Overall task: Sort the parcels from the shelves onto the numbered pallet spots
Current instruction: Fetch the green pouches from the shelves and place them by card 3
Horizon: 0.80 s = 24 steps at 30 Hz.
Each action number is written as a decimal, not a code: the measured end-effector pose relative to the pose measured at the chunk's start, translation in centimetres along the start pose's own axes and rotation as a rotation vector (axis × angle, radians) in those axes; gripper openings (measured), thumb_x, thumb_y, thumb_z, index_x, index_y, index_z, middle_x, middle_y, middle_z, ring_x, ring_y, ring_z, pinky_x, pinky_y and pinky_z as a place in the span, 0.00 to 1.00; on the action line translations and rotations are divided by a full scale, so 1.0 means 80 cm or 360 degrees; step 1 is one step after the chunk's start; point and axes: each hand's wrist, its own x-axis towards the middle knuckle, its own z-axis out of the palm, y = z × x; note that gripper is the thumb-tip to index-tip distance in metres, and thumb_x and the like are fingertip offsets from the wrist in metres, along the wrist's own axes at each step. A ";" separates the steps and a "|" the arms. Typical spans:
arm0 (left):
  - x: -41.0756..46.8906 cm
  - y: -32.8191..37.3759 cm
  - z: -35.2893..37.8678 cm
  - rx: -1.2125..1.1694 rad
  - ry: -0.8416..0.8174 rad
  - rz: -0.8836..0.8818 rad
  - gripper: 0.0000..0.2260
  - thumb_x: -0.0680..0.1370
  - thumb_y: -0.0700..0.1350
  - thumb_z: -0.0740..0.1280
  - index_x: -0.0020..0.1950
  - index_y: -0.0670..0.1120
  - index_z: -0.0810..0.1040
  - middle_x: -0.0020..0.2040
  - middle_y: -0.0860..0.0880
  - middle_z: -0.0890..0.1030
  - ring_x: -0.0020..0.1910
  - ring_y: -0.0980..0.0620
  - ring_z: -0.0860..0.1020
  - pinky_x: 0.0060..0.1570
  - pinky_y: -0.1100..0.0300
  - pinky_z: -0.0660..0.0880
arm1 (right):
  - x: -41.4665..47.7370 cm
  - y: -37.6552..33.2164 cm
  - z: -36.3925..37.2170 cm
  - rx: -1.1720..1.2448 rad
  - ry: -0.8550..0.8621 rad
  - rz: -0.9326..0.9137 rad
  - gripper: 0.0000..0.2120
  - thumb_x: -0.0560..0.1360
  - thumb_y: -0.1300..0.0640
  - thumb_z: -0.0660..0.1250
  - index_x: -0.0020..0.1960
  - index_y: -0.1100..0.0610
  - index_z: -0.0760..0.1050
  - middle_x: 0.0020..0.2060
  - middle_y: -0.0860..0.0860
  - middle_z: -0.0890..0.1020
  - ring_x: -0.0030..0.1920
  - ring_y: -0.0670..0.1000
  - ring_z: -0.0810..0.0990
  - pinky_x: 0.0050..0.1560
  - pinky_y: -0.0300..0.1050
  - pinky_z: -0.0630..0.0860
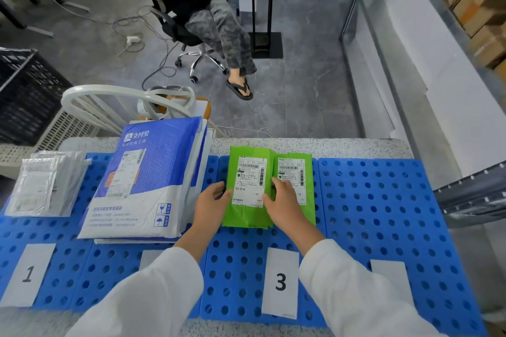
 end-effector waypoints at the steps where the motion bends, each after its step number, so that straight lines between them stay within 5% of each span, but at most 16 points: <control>1: -0.003 0.006 -0.005 0.0045 0.0017 0.0026 0.19 0.79 0.42 0.67 0.69 0.42 0.72 0.63 0.49 0.78 0.60 0.55 0.76 0.61 0.60 0.71 | -0.004 -0.001 -0.004 0.0010 0.0008 -0.0009 0.27 0.81 0.54 0.61 0.77 0.57 0.58 0.69 0.54 0.64 0.70 0.52 0.65 0.68 0.45 0.66; 6: -0.020 0.055 -0.018 0.0315 -0.0038 0.0400 0.08 0.79 0.40 0.64 0.56 0.49 0.77 0.53 0.57 0.80 0.53 0.61 0.77 0.57 0.63 0.73 | -0.033 -0.007 -0.032 -0.0032 0.0106 -0.0092 0.21 0.81 0.55 0.61 0.73 0.58 0.65 0.68 0.54 0.66 0.67 0.51 0.70 0.64 0.41 0.66; 12: -0.055 0.110 -0.041 0.0868 -0.0290 0.0939 0.21 0.80 0.48 0.65 0.72 0.46 0.69 0.70 0.51 0.70 0.71 0.52 0.66 0.70 0.55 0.64 | -0.091 -0.040 -0.092 -0.0242 0.0228 -0.0255 0.23 0.82 0.52 0.59 0.74 0.58 0.62 0.72 0.52 0.64 0.66 0.52 0.72 0.66 0.48 0.68; 24: -0.169 0.154 -0.092 0.1384 -0.0637 0.1736 0.27 0.80 0.52 0.63 0.76 0.45 0.60 0.75 0.48 0.63 0.74 0.50 0.60 0.70 0.58 0.59 | -0.290 -0.078 -0.121 -0.0499 0.0756 -0.0014 0.26 0.82 0.49 0.59 0.75 0.59 0.59 0.75 0.51 0.61 0.68 0.54 0.69 0.66 0.52 0.69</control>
